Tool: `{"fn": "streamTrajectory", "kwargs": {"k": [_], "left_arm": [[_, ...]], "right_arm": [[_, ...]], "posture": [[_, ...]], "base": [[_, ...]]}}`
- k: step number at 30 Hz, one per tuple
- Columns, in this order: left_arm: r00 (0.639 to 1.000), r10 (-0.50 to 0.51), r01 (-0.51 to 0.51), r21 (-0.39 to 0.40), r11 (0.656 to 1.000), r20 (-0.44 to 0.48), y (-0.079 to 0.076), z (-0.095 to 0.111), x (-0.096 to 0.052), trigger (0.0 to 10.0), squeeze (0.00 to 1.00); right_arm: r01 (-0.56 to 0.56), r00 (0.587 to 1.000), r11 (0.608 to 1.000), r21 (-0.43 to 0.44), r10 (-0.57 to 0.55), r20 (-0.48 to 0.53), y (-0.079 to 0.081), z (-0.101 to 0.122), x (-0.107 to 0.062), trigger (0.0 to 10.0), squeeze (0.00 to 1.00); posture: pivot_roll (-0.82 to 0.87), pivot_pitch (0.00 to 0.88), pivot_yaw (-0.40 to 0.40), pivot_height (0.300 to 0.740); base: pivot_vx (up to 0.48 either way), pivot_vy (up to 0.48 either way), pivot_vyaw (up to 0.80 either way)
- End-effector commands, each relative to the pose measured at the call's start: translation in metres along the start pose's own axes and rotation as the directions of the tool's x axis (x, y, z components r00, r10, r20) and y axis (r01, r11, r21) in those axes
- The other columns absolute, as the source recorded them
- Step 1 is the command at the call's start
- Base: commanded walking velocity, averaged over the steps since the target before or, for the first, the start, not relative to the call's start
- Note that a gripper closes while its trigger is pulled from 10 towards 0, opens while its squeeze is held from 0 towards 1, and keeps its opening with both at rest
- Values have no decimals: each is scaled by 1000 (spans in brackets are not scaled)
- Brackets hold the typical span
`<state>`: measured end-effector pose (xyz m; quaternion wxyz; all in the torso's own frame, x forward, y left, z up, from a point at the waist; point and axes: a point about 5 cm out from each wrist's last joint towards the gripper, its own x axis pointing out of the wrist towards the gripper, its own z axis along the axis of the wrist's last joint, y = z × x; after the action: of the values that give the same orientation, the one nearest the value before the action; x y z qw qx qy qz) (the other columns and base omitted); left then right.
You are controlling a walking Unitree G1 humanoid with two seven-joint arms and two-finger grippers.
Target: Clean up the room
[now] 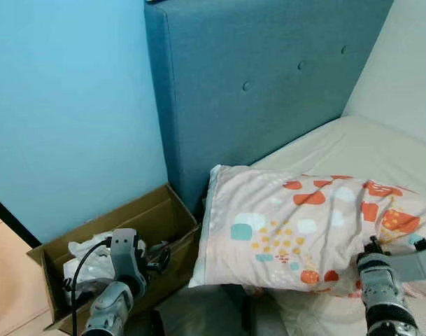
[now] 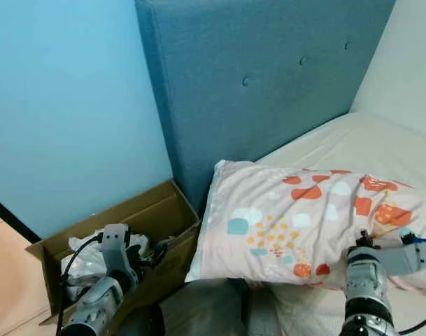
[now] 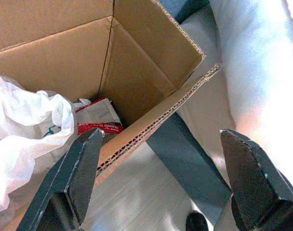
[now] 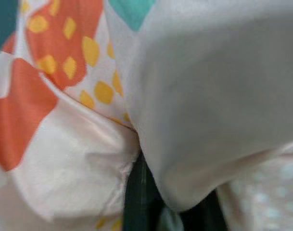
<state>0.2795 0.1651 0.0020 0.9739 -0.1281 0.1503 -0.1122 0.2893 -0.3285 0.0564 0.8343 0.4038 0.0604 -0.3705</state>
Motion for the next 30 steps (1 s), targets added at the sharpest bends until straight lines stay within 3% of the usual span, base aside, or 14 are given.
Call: {"fn": "streamTrajectory", "kwargs": {"k": [1, 5, 8, 11, 13, 14, 16, 17, 19, 22, 24, 25, 27, 30], "left_arm": [[1000, 11, -11, 11, 1000, -18, 5, -1, -3, 10000, 0], [1000, 6, -6, 16, 1000, -19, 4, 3, 1, 10000, 0], [999, 0, 0, 2, 1000, 32, 2, 16, 8, 10000, 0], [999, 7, -6, -19, 1000, 40, 3, 17, 8, 10000, 0], [999, 20, -17, -50, 999, 46, 4, 17, 7, 10000, 0], [999, 20, -17, -50, 999, 46, 4, 17, 7, 10000, 0], [997, 39, -32, -98, 995, 72, 5, 22, 10, 10000, 0], [997, 39, -32, -98, 995, 72, 5, 22, 10, 10000, 0], [993, 45, -29, -145, 989, 113, 4, 29, 12, 10000, 0], [990, 52, -28, -177, 984, 133, 4, 32, 12, 10000, 0], [985, 59, -23, -216, 976, 162, 3, 36, 12, 10000, 0], [985, 59, -23, -216, 976, 162, 3, 36, 12, 10000, 0], [983, 56, -15, -226, 974, 174, 2, 37, 10, 10000, 0], [983, 54, -13, -227, 974, 176, 2, 36, 10, 10000, 0]], "right_arm": [[-46, 999, 997, -60, 46, -1, 14, 1, 2, 0, 0], [-79, 997, 993, -93, 81, 15, 29, 7, 5, 0, 0], [-210, 974, 974, -85, 216, 73, 65, 28, 7, 0, 0], [-264, 959, 961, -76, 270, 87, 81, 35, 7, 0, 0], [-390, 912, 918, -74, 397, 103, 119, 48, 3, 0, 0], [-390, 912, 918, -74, 397, 103, 119, 48, 3, 0, 0], [-501, 854, 858, -115, 512, 97, 155, 53, -5, 0, 0], [-501, 854, 858, -115, 512, 97, 155, 53, -5, 0, 0], [-596, 785, 781, -185, 615, 66, 186, 51, -16, 0, 0], [-641, 747, 733, -227, 664, 37, 200, 46, -22, 0, 0], [-720, 663, 622, -307, 747, -40, 225, 32, -36, 0, 0], [-720, 663, 622, -307, 747, -40, 225, 32, -36, 0, 0], [-758, 604, 528, -383, 789, -109, 239, 19, -45, 0, 0], [-772, 581, 495, -398, 803, -129, 243, 15, -48, 0, 0]], "posture": [[-74, 139, -14, 598], [-73, 124, -12, 598], [-65, 138, -13, 598], [-64, 121, -13, 598], [-53, 125, -19, 598], [-53, 125, -19, 598], [-37, 119, -23, 598], [-37, 119, -23, 598], [-21, 130, -31, 598], [-10, 129, -33, 598], [13, 152, -37, 598], [13, 152, -37, 598], [19, 147, -35, 598], [31, 156, -37, 598]], "base": [[0, 0, 0], [0, 0, 0], [0, 0, 0], [0, 0, 0], [0, 0, 0], [0, 0, 0], [0, 0, 0], [0, 0, 0], [0, 0, 0], [0, 0, 0], [0, 0, 0], [0, 0, 0], [0, 0, 0], [0, 0, 0]]}}
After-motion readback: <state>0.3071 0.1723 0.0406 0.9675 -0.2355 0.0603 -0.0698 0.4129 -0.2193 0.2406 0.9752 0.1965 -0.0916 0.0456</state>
